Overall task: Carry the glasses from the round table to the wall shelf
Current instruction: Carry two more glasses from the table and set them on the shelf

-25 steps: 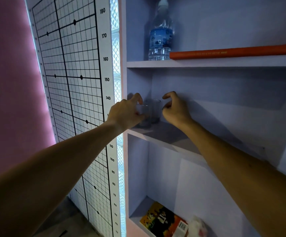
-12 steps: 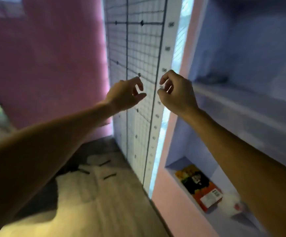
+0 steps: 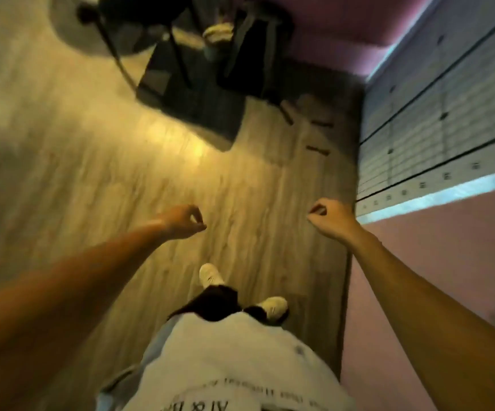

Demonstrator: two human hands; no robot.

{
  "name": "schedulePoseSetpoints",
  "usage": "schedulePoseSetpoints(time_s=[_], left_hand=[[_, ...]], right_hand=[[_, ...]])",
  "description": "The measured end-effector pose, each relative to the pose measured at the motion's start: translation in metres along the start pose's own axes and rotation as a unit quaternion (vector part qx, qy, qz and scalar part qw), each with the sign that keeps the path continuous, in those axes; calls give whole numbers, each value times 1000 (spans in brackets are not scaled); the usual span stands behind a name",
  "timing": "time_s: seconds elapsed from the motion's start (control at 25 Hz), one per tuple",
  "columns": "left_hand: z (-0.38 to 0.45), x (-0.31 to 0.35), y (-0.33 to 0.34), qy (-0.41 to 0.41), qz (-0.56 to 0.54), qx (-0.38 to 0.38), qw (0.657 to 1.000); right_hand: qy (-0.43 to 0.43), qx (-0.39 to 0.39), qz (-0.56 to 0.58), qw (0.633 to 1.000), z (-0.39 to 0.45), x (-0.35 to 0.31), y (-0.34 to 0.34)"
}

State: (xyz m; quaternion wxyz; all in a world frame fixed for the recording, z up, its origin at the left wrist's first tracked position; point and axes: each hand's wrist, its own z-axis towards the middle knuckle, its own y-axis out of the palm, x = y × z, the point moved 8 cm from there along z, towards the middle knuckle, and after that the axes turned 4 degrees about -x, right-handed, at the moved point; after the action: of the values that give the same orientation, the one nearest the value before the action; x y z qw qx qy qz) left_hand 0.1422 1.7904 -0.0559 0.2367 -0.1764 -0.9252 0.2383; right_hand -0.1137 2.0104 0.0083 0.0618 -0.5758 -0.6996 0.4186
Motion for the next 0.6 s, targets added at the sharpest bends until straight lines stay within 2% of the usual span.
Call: schedulePoseSetpoints(time_s=[0.12,0.2,0.28,0.36,0.48,0.6], left_hand=[[-22,-133,87,-104,-113,-77,985],[-42,-179,126,-146,-181,-116,966],[-51,-200,138,-172,-239,-121,948],[-46,-206,124,-170,-287,-96,938],[-20,-219,73,-155,-348,-40,924],[9,-247,18,-163,-388,-17,907]], right_hand=[[53,-168,-67,982,9,0,121],[76,-228,-96,966,7,-7,166],[90,-231,-94,964,15,-29,182],[94,-221,-71,968,33,-60,186],[83,-206,-64,973,86,-122,184],[46,-198,-90,975,149,-195,184]])
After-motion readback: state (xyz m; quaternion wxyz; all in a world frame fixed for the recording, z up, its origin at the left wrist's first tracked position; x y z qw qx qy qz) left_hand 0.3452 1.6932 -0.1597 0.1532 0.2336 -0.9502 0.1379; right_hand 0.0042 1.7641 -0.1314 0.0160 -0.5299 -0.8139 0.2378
